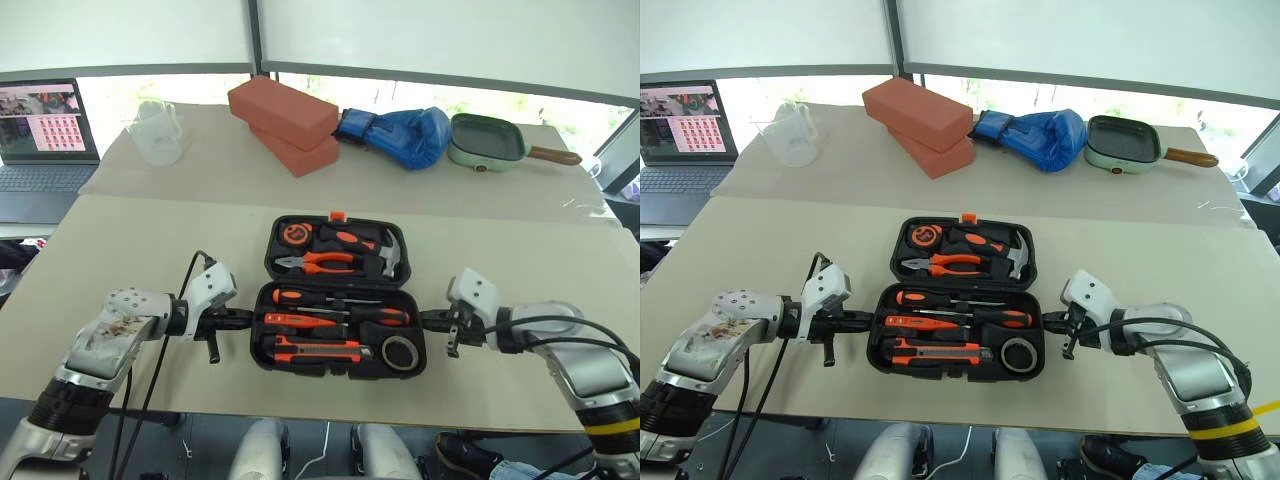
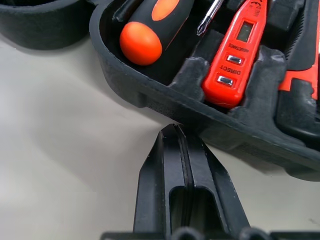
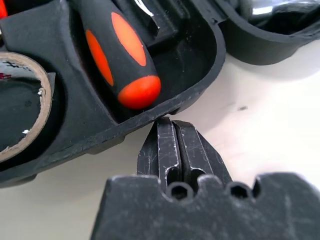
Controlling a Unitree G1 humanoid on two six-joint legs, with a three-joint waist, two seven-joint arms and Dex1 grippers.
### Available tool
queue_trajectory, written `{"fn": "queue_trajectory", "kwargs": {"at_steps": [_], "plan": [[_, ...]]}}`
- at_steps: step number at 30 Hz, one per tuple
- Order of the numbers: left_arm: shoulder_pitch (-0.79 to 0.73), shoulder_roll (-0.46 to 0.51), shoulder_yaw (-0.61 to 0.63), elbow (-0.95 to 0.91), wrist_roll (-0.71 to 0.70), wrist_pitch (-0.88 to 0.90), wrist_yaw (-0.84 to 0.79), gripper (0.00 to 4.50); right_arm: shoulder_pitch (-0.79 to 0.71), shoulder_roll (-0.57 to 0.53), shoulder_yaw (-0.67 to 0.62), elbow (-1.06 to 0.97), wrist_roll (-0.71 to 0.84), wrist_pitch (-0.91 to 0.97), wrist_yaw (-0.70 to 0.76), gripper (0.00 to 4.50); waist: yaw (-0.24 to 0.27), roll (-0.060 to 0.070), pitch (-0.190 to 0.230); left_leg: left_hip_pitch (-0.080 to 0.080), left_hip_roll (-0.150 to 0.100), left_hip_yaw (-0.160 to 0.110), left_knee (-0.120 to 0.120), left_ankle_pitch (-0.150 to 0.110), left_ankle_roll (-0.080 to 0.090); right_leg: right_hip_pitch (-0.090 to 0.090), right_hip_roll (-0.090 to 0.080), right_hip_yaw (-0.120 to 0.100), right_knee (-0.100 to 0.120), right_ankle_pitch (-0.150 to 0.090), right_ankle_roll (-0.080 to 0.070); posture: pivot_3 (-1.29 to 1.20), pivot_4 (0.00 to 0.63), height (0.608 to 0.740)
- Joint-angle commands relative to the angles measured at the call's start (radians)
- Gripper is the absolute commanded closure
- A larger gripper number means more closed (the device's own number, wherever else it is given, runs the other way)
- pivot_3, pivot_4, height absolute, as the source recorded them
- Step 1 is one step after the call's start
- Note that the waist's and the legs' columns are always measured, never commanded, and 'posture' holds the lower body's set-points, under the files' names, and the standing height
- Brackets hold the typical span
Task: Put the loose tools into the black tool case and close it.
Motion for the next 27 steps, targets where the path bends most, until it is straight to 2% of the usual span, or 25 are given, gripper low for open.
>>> {"fn": "queue_trajectory", "kwargs": {"at_steps": [1, 7, 11, 12, 14, 16, 20, 23, 27], "plan": [[0.07, 0.015, -0.023, -0.082, -0.018, -0.007, -0.017, 4.5, 0.058, -0.006, -0.011, -0.115, 0.049, -0.007, 0.024, 4.48, 0.0, 0.0, 0.0, 0.0, 0.0, 0.0, 0.0, 0.0, 0.0, 0.0, 0.0, 0.0, 0.0, 0.0, 0.0, 0.0, 0.15, 0.738], [0.164, 0.038, 0.022, -0.114, -0.022, 0.001, -0.001, 4.5, 0.138, -0.024, -0.049, -0.147, 0.032, -0.013, 0.003, 4.48, -0.005, 0.001, -0.001, 0.002, 0.0, 0.0, -0.001, 0.0, 0.0, 0.001, 0.0, 0.0, 0.0, 0.0, 0.0, 0.0, 0.15, 0.738], [0.186, 0.071, 0.115, -0.065, -0.038, 0.063, 0.038, 3.58, 0.146, -0.063, -0.136, -0.127, 0.052, 0.045, -0.01, 4.5, -0.006, 0.002, -0.001, 0.003, 0.0, 0.0, -0.001, 0.0, 0.0, 0.002, 0.0, 0.0, 0.0, 0.0, -0.001, 0.0, 0.15, 0.738], [0.188, 0.083, 0.131, -0.052, -0.039, 0.073, 0.045, 3.2, 0.146, -0.074, -0.155, -0.126, 0.069, 0.059, -0.004, 3.92, -0.006, 0.002, -0.001, 0.003, 0.0, 0.0, -0.001, 0.0, 0.0, 0.002, 0.0, 0.0, 0.0, 0.0, -0.001, 0.0, 0.15, 0.738], [0.167, 0.104, 0.19, -0.015, -0.075, 0.126, 0.056, 2.62, 0.134, -0.098, -0.198, -0.113, 0.102, 0.085, 0.014, 3.46, -0.008, 0.002, -0.001, 0.005, 0.001, 0.001, -0.001, 0.0, 0.0, 0.003, 0.0, 0.001, 0.001, 0.0, -0.001, 0.0, 0.15, 0.738], [0.127, 0.106, 0.228, 0.015, -0.113, 0.179, 0.072, 1.98, 0.11, -0.108, -0.219, -0.094, 0.126, 0.111, 0.017, 2.72, -0.01, 0.002, -0.001, 0.007, 0.002, 0.001, -0.001, 0.0, 0.0, 0.004, 0.001, 0.0, 0.001, 0.0, -0.002, 0.0, 0.15, 0.738], [-0.115, 0.046, 0.275, 0.134, -0.213, 0.417, 0.172, 0.72, -0.085, -0.075, -0.222, 0.028, 0.184, 0.24, -0.038, 1.51, -0.014, 0.001, 0.0, 0.009, 0.003, 0.001, 0.0, 0.002, -0.002, 0.005, 0.003, 0.0, 0.002, 0.001, -0.004, 0.0, 0.15, 0.738], [-0.27, -0.024, 0.277, 0.2, -0.252, 0.55, 0.247, 0.72, -0.229, -0.036, -0.181, 0.125, 0.192, 0.317, -0.071, 1.51, -0.011, 0.001, 0.0, 0.007, 0.001, 0.0, 0.0, 0.003, -0.002, 0.004, 0.003, 0.0, 0.002, 0.002, -0.002, 0.0, 0.15, 0.738], [-0.446, -0.144, 0.268, 0.296, -0.252, 0.638, 0.353, 0.72, -0.423, 0.061, -0.116, 0.29, 0.17, 0.4, -0.139, 1.51, -0.013, 0.0, 0.0, 0.004, -0.001, 0.0, 0.0, 0.003, -0.002, 0.002, 0.002, 0.0, 0.002, 0.003, -0.001, 0.0, 0.15, 0.738]]}}
